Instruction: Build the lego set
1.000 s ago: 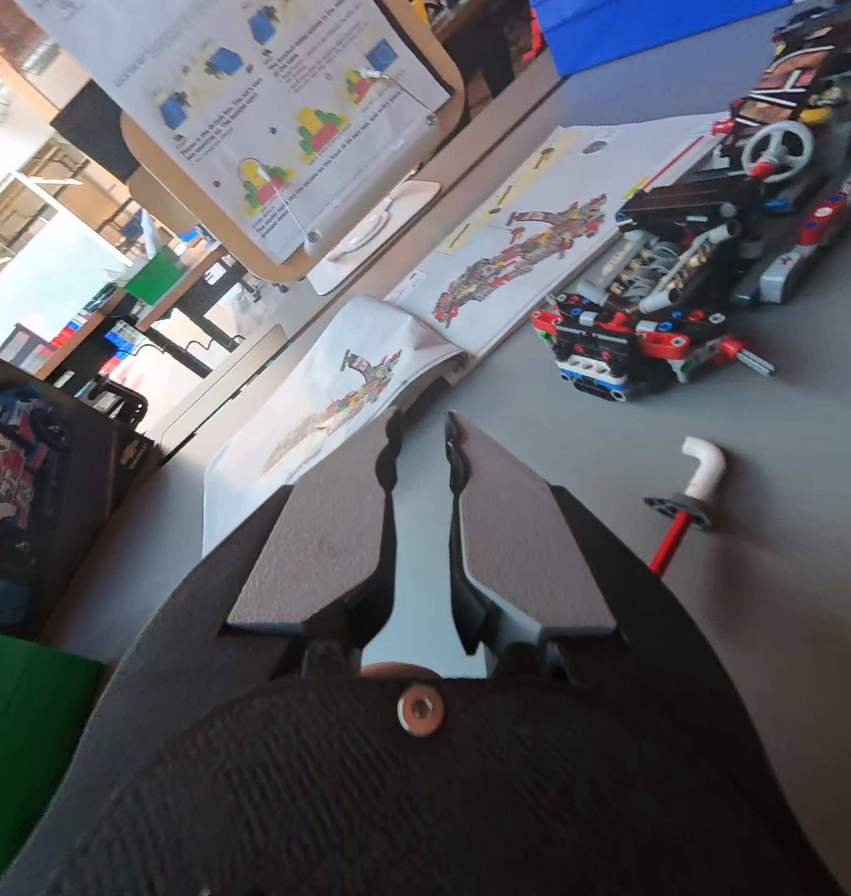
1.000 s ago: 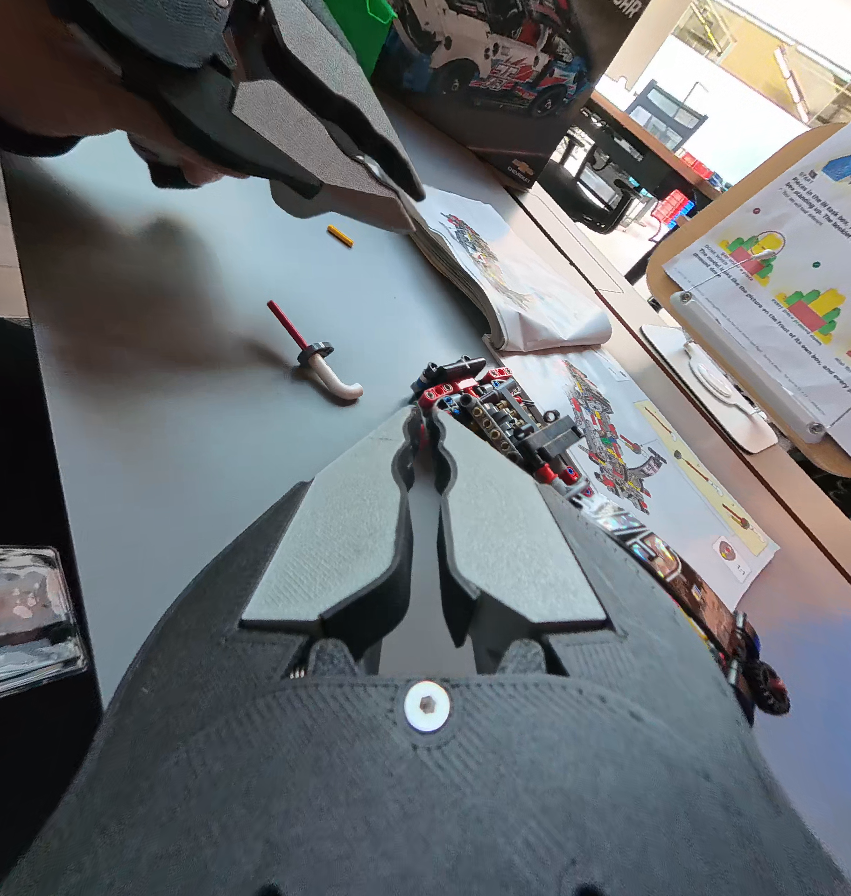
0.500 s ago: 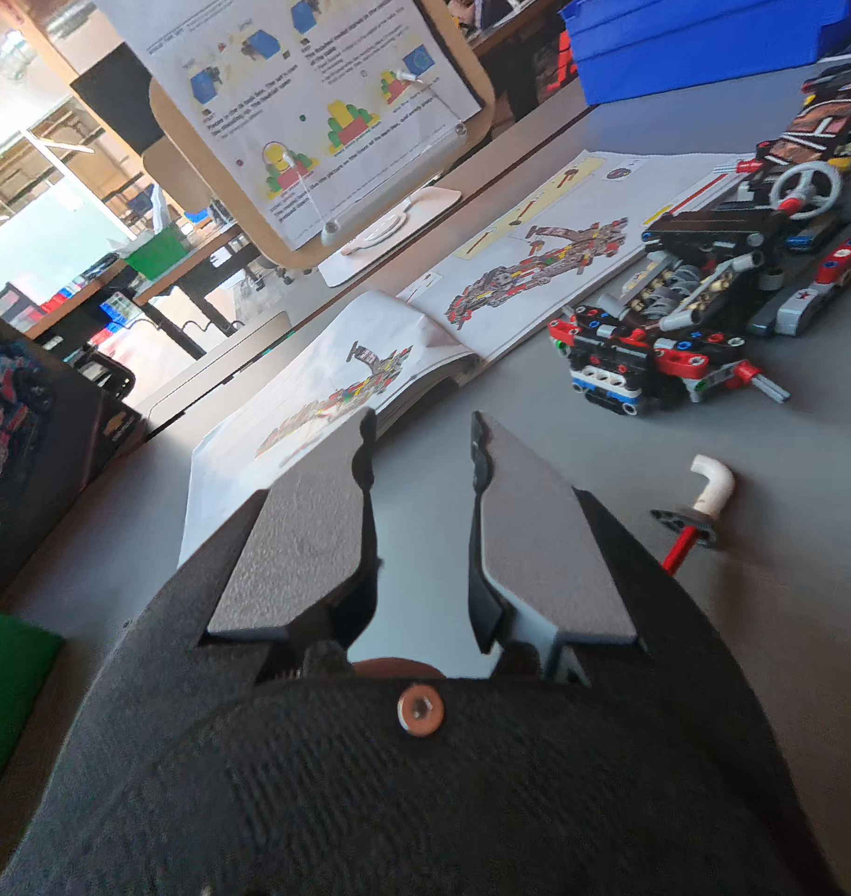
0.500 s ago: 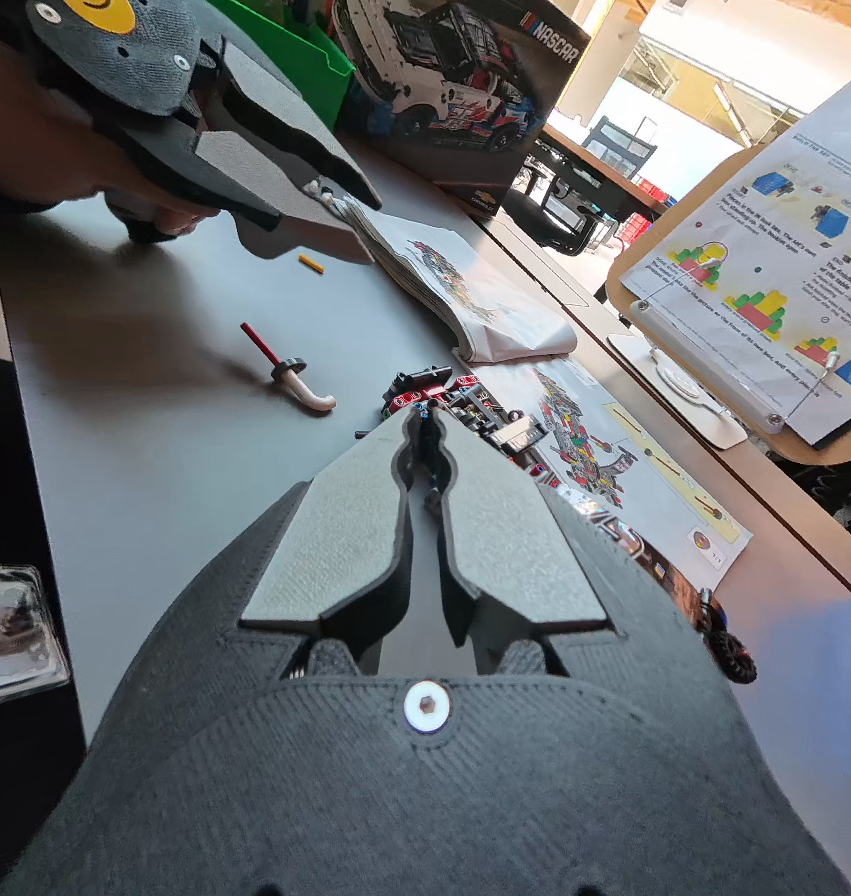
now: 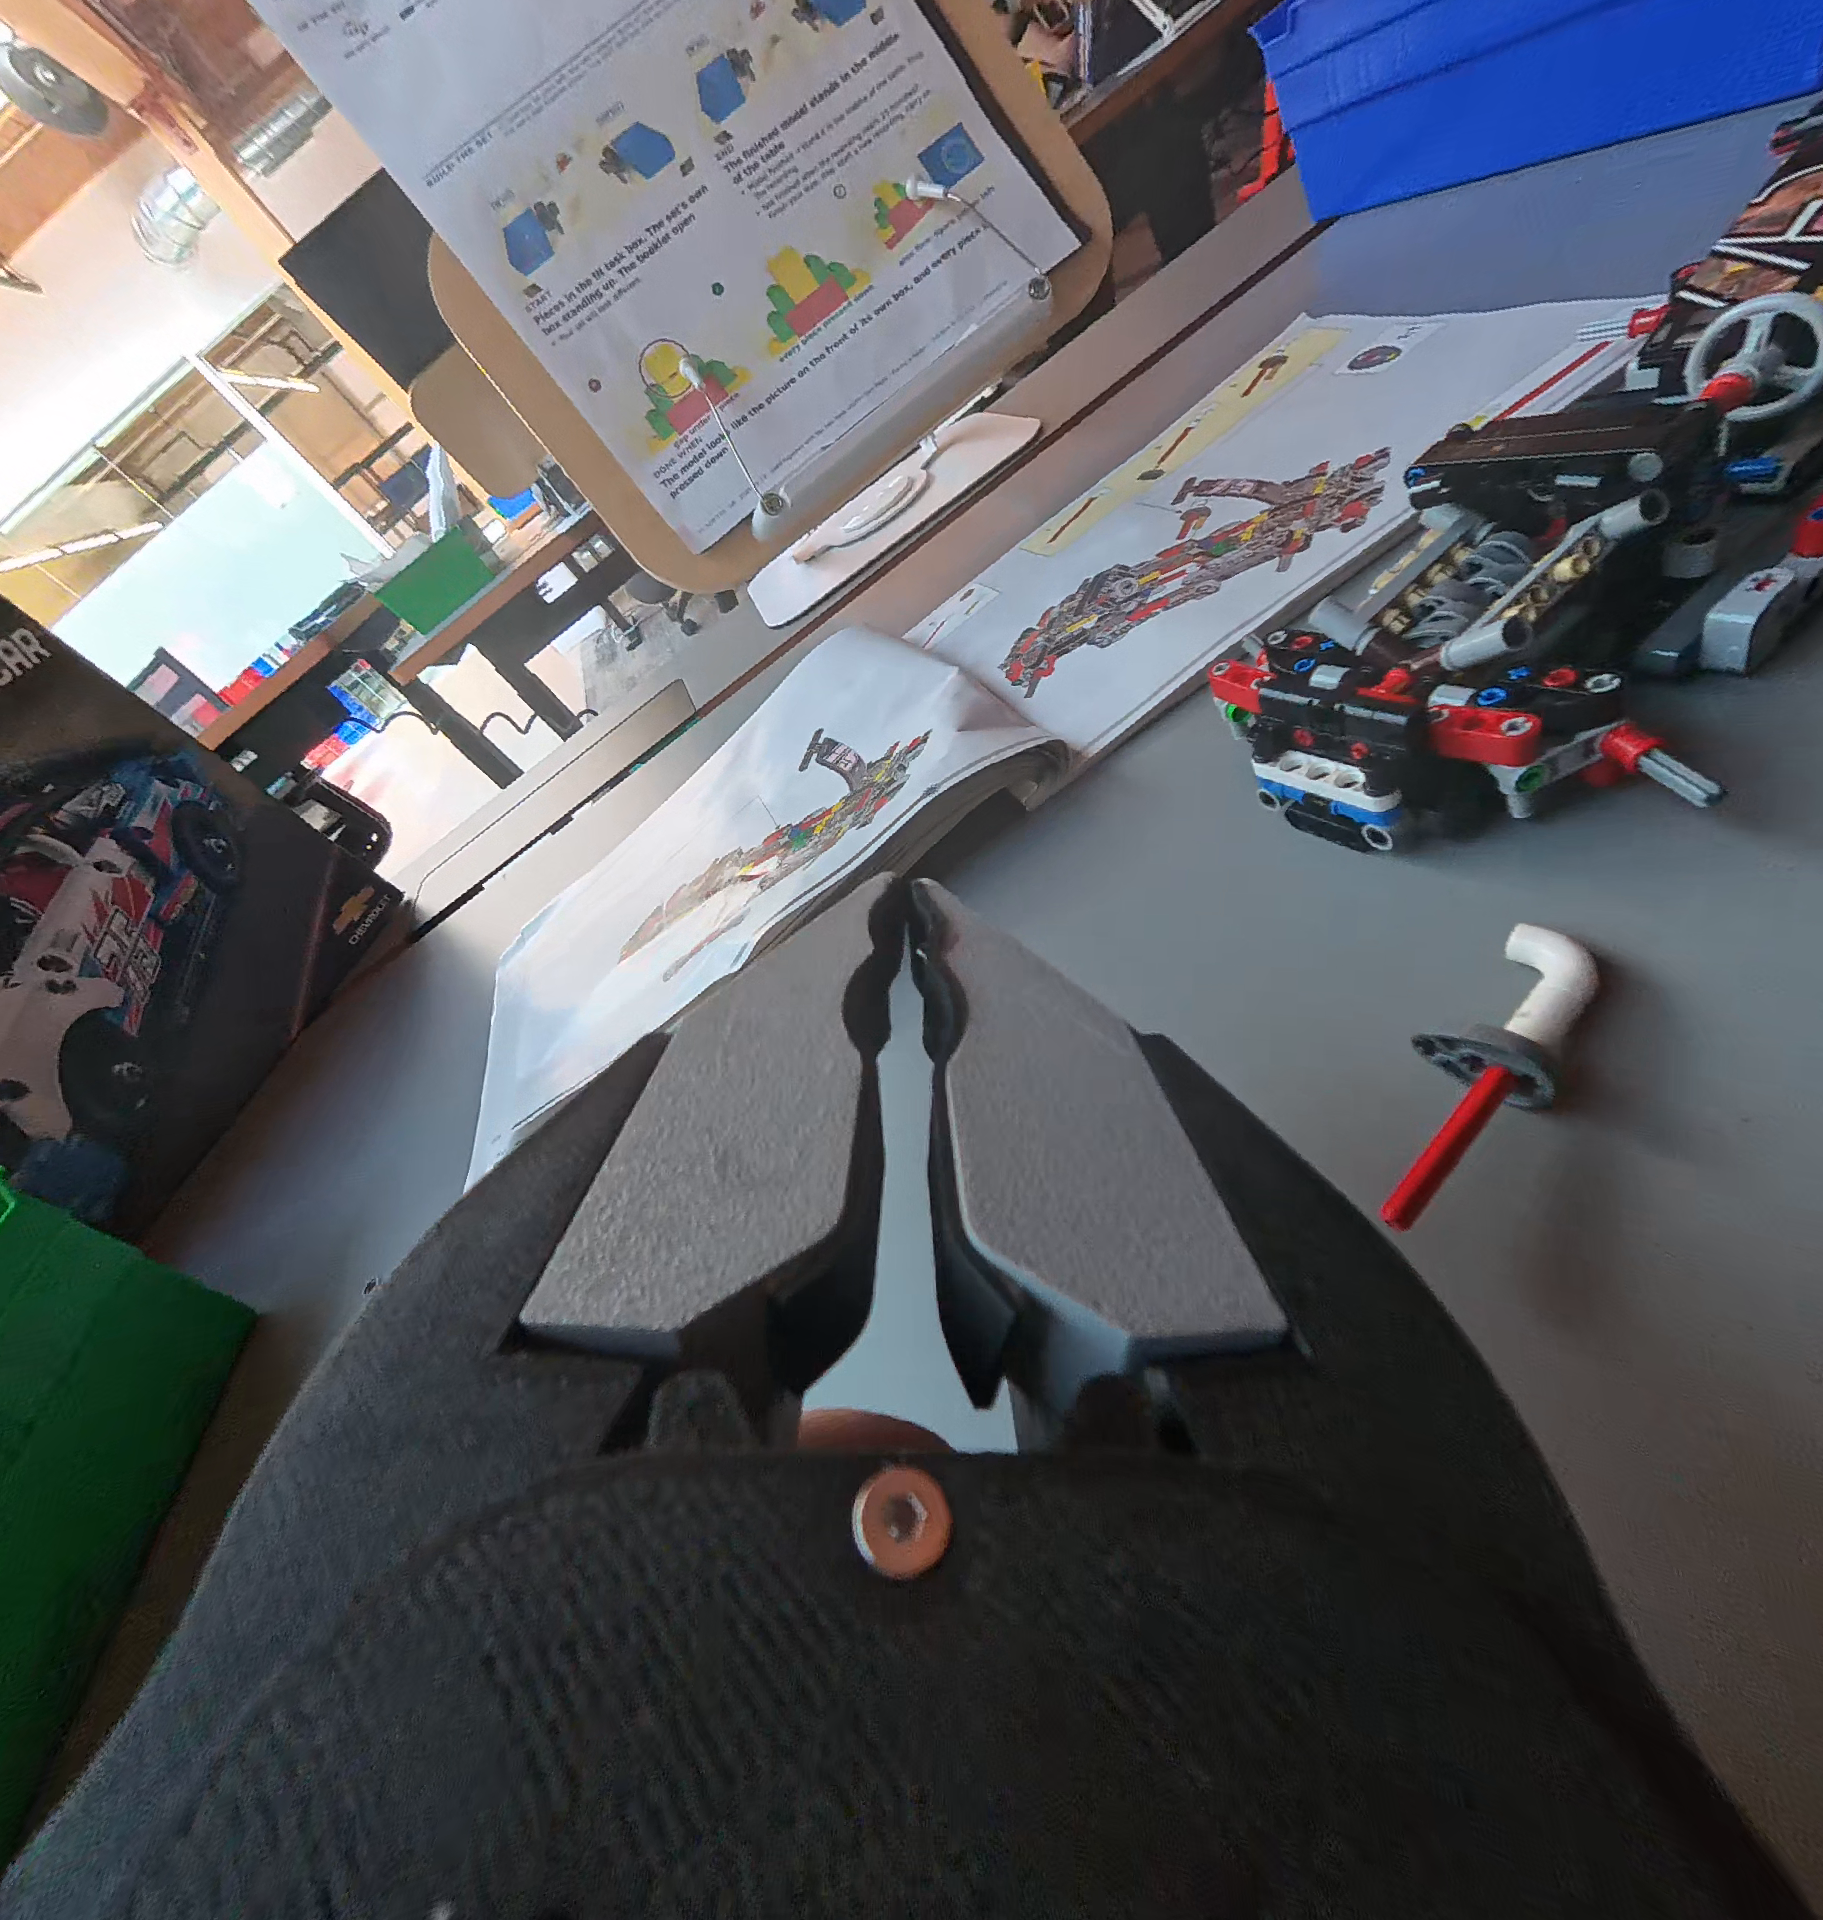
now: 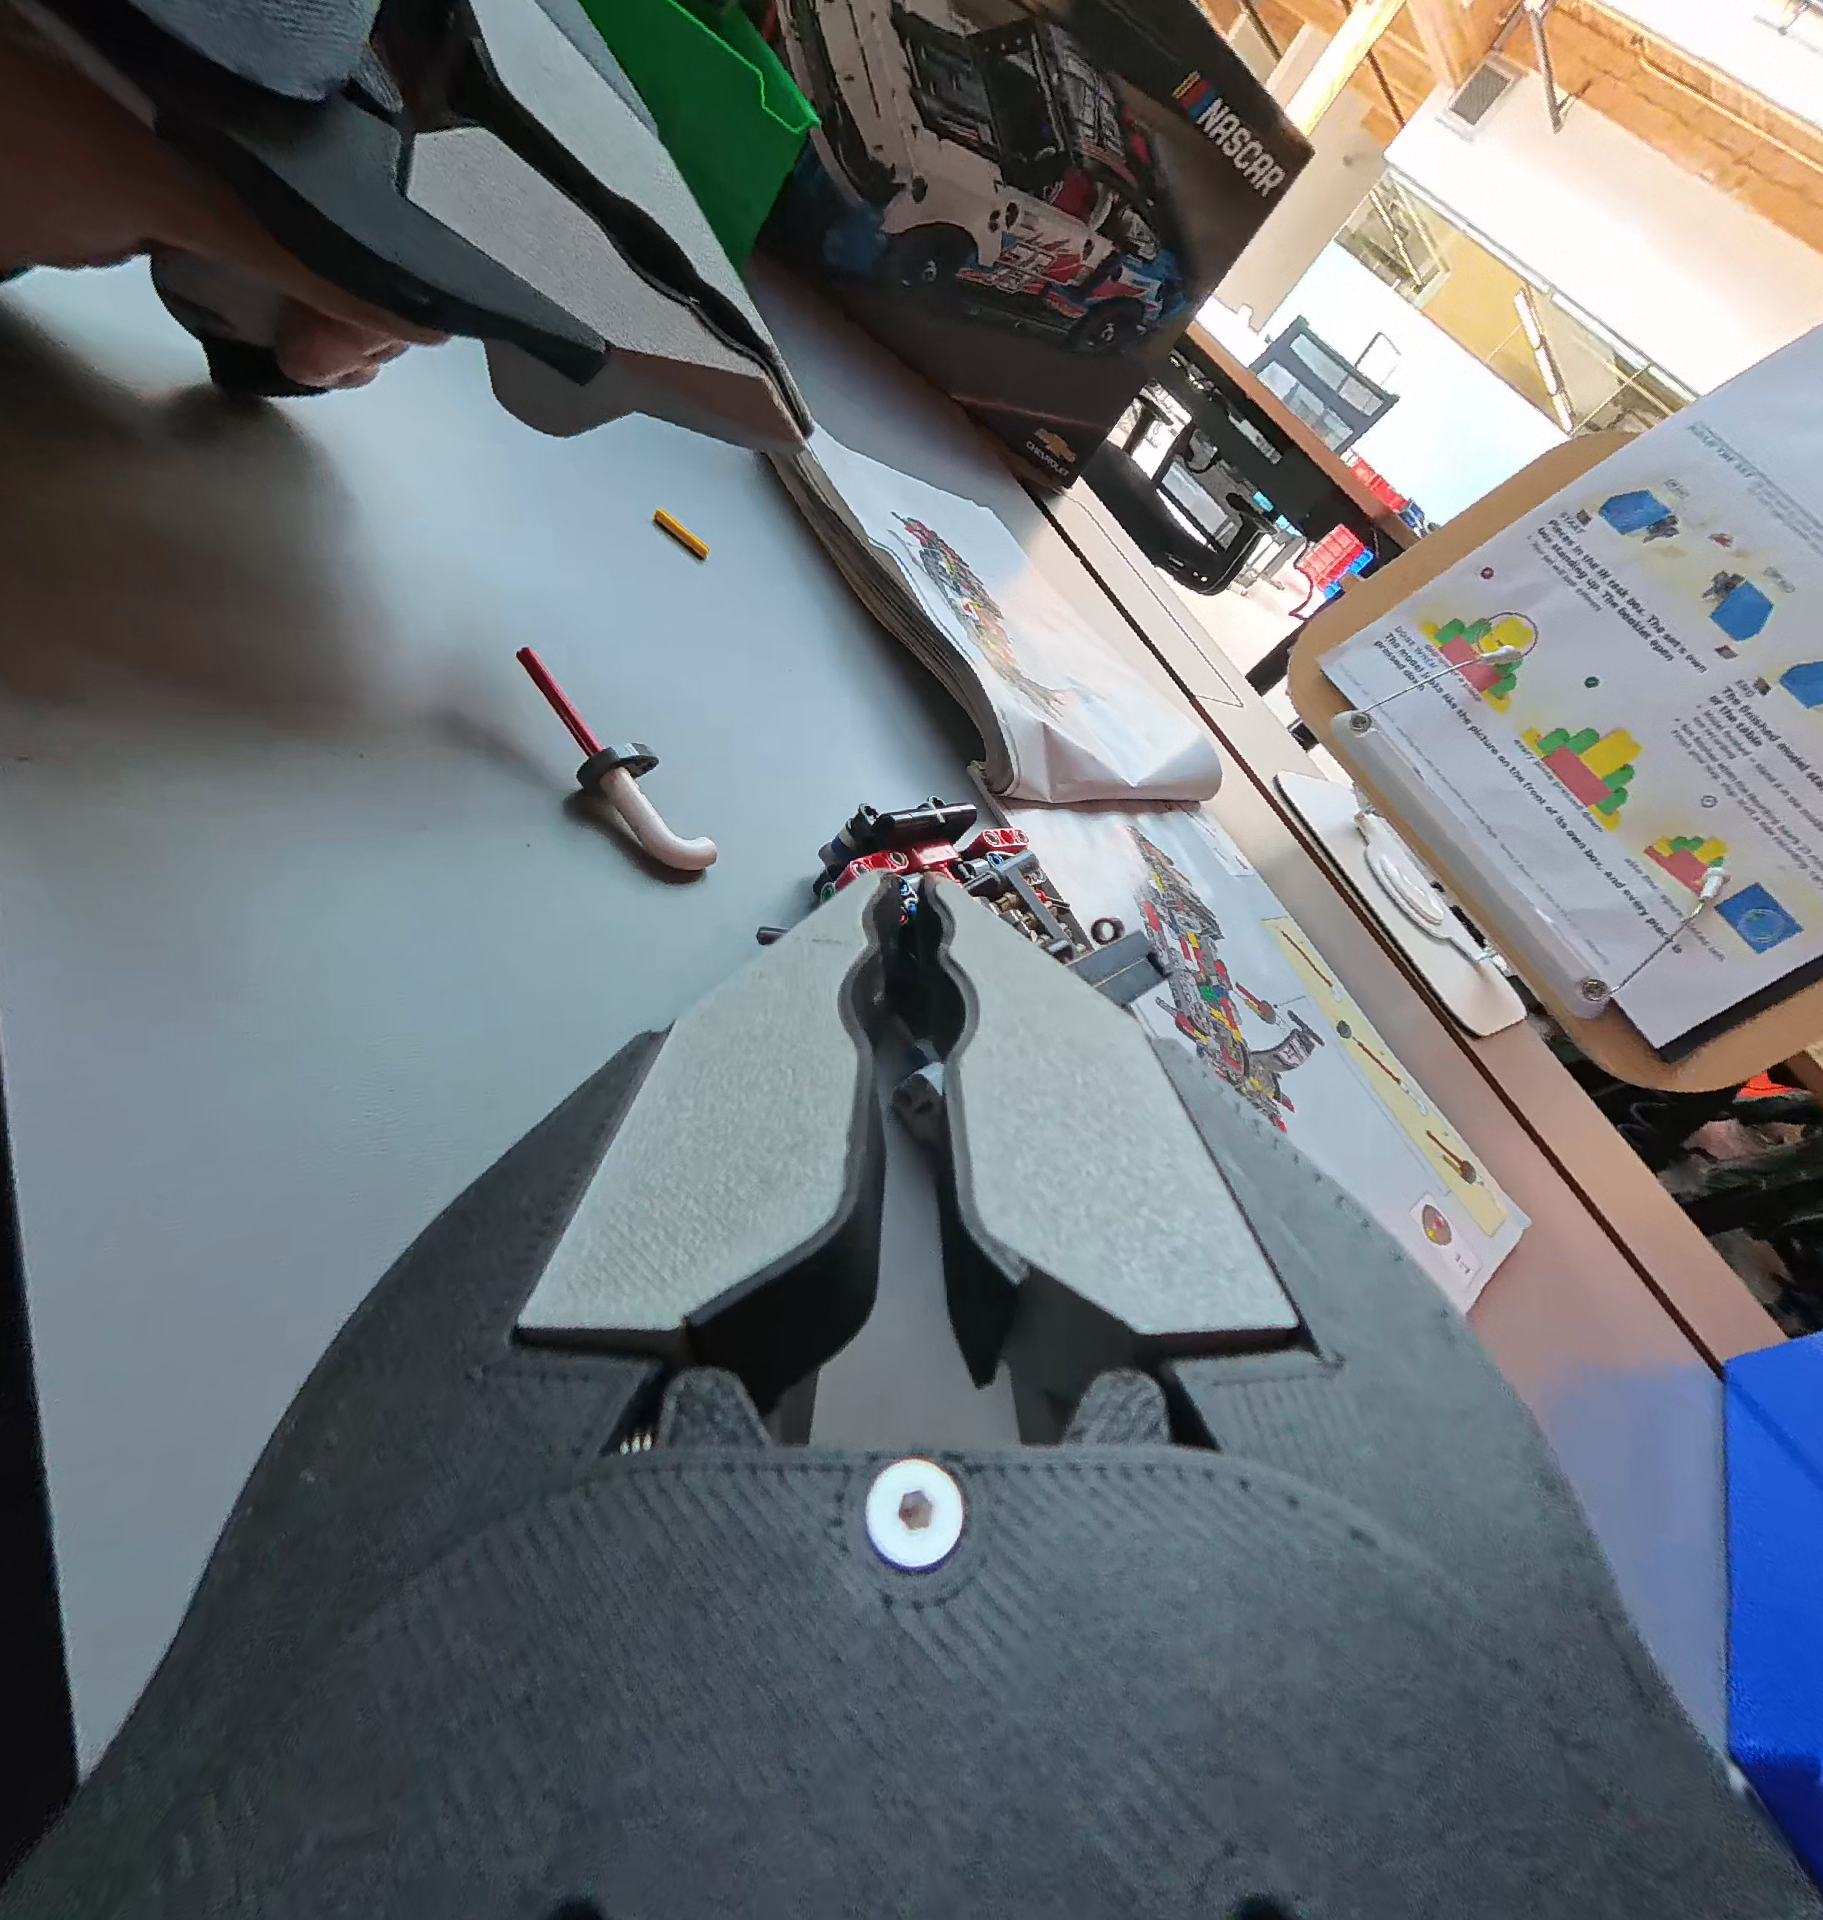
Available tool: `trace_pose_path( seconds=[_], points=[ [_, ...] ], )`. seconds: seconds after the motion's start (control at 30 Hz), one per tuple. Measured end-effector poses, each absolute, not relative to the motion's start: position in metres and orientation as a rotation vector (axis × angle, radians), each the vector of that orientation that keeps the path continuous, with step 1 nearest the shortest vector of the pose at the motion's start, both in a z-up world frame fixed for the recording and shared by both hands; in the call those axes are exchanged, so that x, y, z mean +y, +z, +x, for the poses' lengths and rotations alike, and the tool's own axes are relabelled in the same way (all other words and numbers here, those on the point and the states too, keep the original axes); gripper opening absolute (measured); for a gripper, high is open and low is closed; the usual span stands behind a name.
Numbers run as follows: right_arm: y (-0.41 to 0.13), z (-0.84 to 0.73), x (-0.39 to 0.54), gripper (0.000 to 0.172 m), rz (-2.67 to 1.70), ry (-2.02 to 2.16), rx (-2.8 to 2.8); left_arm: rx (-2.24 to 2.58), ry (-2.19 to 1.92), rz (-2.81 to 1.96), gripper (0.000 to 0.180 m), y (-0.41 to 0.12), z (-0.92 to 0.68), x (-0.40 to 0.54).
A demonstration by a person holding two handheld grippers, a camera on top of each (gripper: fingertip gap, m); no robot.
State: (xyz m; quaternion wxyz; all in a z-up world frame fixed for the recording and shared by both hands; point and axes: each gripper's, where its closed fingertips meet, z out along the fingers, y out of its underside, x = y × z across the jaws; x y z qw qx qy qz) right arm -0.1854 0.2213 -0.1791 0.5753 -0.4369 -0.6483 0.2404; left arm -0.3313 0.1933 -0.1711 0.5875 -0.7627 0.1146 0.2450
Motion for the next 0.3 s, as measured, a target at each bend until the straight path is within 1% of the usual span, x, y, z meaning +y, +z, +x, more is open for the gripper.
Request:
trace_pose_path(
  seconds=[0.3],
  points=[
    [-0.1827,-0.1867,0.2224,0.000,-1.041,0.562,-1.532,0.275,0.568,-1.779,0.000,-0.1718,-0.3303,0.1939]
  ],
)
